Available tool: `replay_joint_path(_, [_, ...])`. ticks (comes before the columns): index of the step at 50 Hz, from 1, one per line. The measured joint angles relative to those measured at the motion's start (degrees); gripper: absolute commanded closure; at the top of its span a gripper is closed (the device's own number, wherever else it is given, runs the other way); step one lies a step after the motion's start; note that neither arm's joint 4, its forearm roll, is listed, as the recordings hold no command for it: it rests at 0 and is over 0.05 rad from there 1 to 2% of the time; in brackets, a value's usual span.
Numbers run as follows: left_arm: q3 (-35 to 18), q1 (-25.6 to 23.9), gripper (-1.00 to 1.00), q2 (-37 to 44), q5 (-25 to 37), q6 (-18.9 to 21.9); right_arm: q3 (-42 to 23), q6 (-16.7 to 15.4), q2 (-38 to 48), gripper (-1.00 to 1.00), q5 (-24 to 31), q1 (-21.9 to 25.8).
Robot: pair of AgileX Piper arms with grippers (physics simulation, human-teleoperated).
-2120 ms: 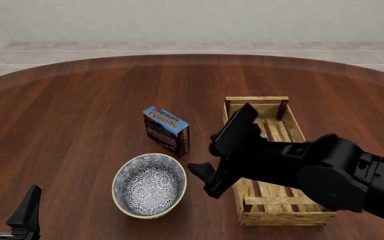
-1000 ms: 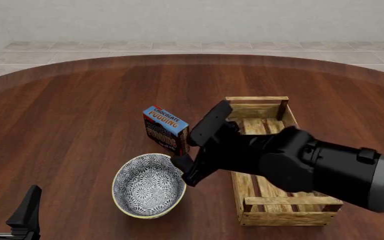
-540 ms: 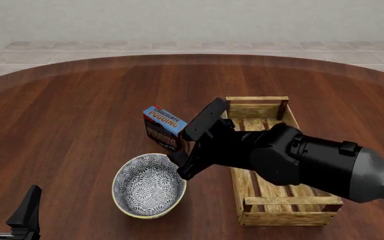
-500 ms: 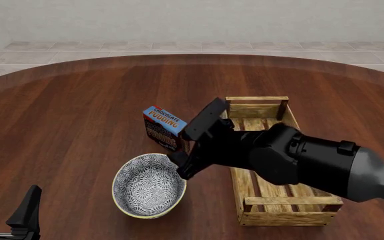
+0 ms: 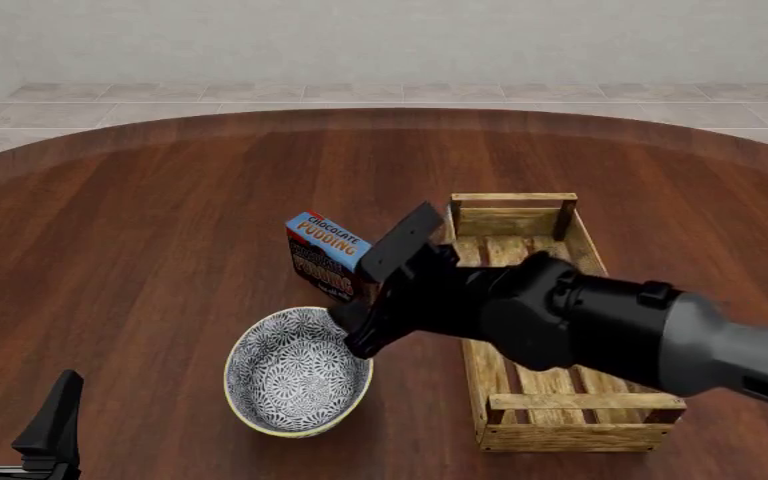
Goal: Pick up the bowl on the left and put it in the tray.
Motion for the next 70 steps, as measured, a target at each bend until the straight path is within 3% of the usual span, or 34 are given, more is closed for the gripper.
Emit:
replay_joint_path(48, [0.0,0.0,-1.0,0.0,0.0,0.0,1.44,4.79,4.6,-1.0,-4.6,0.03])
replay_joint_path(70, [0.0,0.0,-1.0,0.0,0.0,0.0,2.7,5.32,7.12,-1.0,-6.0,0.02])
